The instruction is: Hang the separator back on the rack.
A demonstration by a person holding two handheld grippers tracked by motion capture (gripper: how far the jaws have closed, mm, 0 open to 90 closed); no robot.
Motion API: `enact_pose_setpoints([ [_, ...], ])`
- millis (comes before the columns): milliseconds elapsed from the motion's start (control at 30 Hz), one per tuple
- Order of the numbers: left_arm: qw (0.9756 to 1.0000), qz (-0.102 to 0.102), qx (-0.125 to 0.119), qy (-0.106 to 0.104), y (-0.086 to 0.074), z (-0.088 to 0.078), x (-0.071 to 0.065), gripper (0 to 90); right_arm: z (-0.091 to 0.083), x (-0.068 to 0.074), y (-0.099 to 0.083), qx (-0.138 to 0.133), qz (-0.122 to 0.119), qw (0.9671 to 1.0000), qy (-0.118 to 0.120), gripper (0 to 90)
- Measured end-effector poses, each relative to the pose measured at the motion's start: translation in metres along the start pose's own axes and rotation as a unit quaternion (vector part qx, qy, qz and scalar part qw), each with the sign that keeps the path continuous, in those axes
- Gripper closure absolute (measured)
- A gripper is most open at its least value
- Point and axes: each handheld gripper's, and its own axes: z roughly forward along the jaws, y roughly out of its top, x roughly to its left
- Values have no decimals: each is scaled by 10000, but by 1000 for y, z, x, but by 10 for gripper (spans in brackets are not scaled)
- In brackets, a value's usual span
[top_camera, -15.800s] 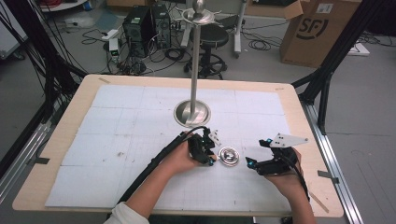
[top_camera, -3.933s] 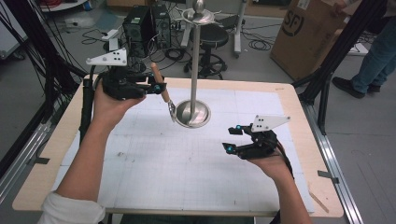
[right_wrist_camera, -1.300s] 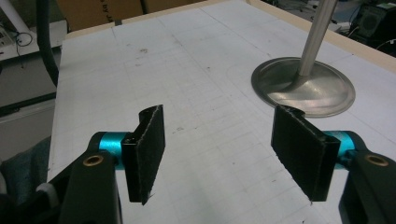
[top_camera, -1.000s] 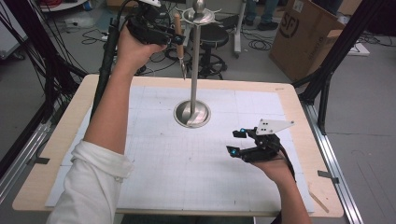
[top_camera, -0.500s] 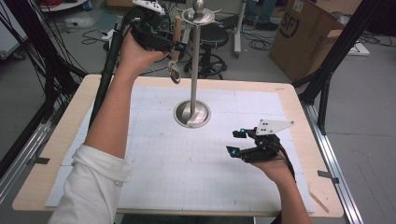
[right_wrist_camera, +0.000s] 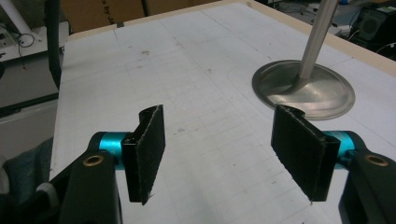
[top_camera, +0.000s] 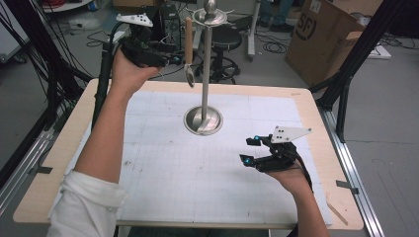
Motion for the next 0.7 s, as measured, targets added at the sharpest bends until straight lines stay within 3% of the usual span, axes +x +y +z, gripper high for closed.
enact_pose_setpoints([
  [233, 10000, -73, 13, 26, -24, -19, -5, 271, -3, -1, -1, -49, 22, 10000, -47, 346],
  [500, 9997, -57, -239, -31, -58, -42, -15, 191, -3, -1, -1, -39, 20, 10000, -64, 346],
  [700, 10000, 12, 66, -2, -91, -47, -23, 148, -4, -2, -1, -74, 39, 9999, -67, 346],
])
